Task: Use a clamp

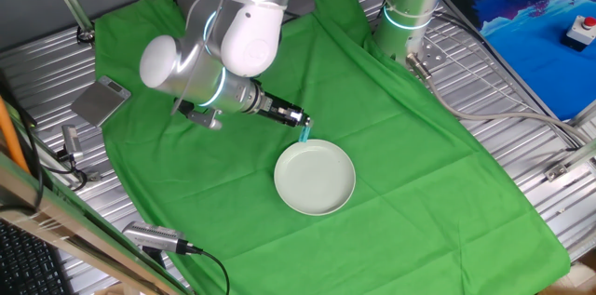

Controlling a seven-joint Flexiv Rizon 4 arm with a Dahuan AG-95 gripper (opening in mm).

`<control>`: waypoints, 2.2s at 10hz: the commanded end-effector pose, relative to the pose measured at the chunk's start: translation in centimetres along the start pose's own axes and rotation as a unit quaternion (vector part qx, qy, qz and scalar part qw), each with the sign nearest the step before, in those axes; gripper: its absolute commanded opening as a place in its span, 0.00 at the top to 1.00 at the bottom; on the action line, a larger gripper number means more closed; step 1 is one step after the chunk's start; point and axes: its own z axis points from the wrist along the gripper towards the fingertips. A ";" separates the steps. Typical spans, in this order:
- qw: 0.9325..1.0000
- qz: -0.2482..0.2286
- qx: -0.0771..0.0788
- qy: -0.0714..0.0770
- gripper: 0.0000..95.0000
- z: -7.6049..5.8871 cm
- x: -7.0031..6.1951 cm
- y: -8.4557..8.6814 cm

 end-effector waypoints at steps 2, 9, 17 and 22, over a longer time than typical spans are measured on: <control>1.000 -0.005 0.004 -0.013 1.00 0.0 0.0 -0.1; 1.000 0.011 -0.001 0.003 1.00 0.2 0.0 -0.4; 0.999 0.040 -0.020 0.026 1.00 0.3 0.1 -0.4; 0.998 0.041 -0.030 0.026 1.00 0.1 0.0 0.1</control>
